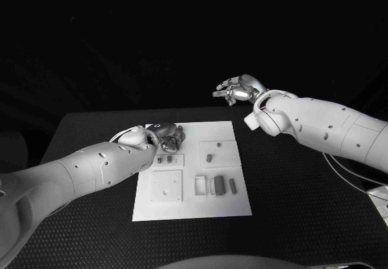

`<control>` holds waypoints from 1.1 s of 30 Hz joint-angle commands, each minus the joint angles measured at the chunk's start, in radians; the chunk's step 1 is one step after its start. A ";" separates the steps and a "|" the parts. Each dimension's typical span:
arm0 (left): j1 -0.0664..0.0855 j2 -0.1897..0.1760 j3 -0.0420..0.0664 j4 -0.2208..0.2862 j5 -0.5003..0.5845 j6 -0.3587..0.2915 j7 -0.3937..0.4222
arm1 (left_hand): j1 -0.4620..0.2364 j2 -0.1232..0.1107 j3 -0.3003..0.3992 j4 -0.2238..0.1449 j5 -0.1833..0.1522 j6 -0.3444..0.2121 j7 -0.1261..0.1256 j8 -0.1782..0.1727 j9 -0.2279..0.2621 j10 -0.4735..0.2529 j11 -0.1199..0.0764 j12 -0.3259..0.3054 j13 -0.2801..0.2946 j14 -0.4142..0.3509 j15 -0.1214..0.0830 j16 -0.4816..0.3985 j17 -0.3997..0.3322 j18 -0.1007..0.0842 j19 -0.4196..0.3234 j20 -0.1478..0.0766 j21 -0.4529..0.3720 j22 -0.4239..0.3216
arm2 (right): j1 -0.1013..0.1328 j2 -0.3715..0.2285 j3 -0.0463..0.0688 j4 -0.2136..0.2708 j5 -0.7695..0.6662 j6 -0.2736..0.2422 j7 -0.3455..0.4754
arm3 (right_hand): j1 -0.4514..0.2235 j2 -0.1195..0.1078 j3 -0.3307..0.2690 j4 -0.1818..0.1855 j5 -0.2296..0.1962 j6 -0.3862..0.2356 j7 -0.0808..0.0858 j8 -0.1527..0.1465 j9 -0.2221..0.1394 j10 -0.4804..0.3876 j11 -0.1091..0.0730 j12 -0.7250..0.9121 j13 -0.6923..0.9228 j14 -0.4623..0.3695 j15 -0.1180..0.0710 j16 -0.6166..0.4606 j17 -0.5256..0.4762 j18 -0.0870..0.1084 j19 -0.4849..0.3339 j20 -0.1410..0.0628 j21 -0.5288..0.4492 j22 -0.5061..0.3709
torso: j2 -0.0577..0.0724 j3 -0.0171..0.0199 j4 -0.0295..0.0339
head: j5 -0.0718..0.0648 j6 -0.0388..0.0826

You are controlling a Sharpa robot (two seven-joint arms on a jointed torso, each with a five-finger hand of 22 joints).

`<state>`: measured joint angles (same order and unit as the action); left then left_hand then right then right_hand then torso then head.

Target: Assemble the parts on the task board

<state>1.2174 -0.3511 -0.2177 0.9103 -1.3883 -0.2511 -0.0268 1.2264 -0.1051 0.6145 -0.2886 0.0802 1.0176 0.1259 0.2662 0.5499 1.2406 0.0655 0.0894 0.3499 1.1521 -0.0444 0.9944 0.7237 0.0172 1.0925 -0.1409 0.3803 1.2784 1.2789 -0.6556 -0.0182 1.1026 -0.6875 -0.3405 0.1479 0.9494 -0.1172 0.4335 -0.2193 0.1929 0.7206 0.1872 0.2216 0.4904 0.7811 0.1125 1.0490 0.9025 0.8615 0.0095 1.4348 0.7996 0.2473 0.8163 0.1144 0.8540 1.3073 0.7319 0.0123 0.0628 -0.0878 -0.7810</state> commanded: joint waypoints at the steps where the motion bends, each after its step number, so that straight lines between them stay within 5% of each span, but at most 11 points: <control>1: -0.010 0.000 -0.005 0.002 -0.006 0.015 0.014 | 0.004 0.011 -0.001 0.000 0.002 0.015 -0.005 0.009 0.003 0.017 -0.003 0.004 0.003 0.012 -0.003 0.010 0.004 0.022 0.013 -0.001 0.008 0.009 | 0.000 0.000 0.001 0.001 -0.001 0.010 0.009 | -0.004 0.009 0.005 0.000 -0.003 -0.004 0.033 0.004 -0.001 -0.007 -0.002 0.005 -0.002 -0.003 -0.004 0.003 -0.001 0.015 0.002 0.004 -0.003 0.011 | 0.000 0.0007 0.0000 | -0.001 0.000; 20: -0.010 -0.019 -0.003 0.020 0.052 -0.076 0.055 | -0.009 0.025 0.001 0.002 0.006 0.056 -0.022 0.027 0.005 0.064 -0.021 0.006 0.006 0.039 -0.022 0.037 0.010 0.022 0.048 -0.019 0.021 0.035 | 0.000 0.001 0.001 0.001 -0.001 0.010 0.010 | -0.005 0.009 0.005 0.000 -0.003 -0.004 0.033 0.004 -0.002 -0.007 -0.002 0.006 -0.003 -0.003 -0.004 0.004 -0.002 0.015 0.002 0.004 -0.004 0.011 | 0.000 0.0004 0.0003 | 0.000 0.005; 25: -0.009 -0.036 0.011 0.035 0.076 -0.079 0.058 | -0.011 0.027 0.001 0.002 0.008 0.058 -0.022 0.027 0.005 0.065 -0.022 0.005 0.006 0.040 -0.022 0.038 0.010 0.022 0.051 -0.020 0.021 0.036 | 0.000 0.000 0.001 0.000 -0.001 0.010 0.009 | -0.005 0.009 0.004 0.000 -0.003 -0.004 0.033 0.004 -0.002 -0.007 -0.002 0.007 -0.003 -0.003 -0.004 0.004 -0.002 0.015 0.002 0.004 -0.004 0.011 | 0.000 0.0005 0.0003 | 0.000 0.008; 33: -0.008 -0.067 0.054 0.066 0.110 -0.059 0.053 | -0.015 0.029 0.002 0.002 0.009 0.061 -0.024 0.028 0.005 0.069 -0.023 0.003 0.006 0.043 -0.024 0.040 0.010 0.022 0.056 -0.022 0.022 0.040 | 0.000 -0.003 0.001 0.003 -0.001 0.010 0.009 | -0.005 0.009 0.004 0.000 -0.003 -0.004 0.033 0.005 -0.002 -0.007 -0.002 0.007 -0.003 -0.003 -0.004 0.004 -0.002 0.015 0.002 0.004 -0.004 0.011 | -0.001 0.0002 0.0008 | 0.003 0.010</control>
<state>1.2082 -0.4150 -0.1659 0.9679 -1.3131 -0.3145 0.0156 1.2155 -0.0840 0.6124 -0.2907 0.0860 1.0717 0.1015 0.2892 0.5534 1.3052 0.0419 0.0911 0.3553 1.1881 -0.0663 1.0292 0.7324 0.0197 1.1424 -0.1658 0.3958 1.3084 1.2789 -0.6581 -0.0182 1.1029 -0.6875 -0.3405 0.1480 0.9453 -0.1130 0.4335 -0.2193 0.1929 0.7172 0.1875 0.2215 0.4896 0.7811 0.1125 1.0529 0.9009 0.8614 0.0096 1.4347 0.7988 0.2472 0.8163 0.1144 0.8540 1.3079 0.7318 0.0126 0.0633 -0.0858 -0.7716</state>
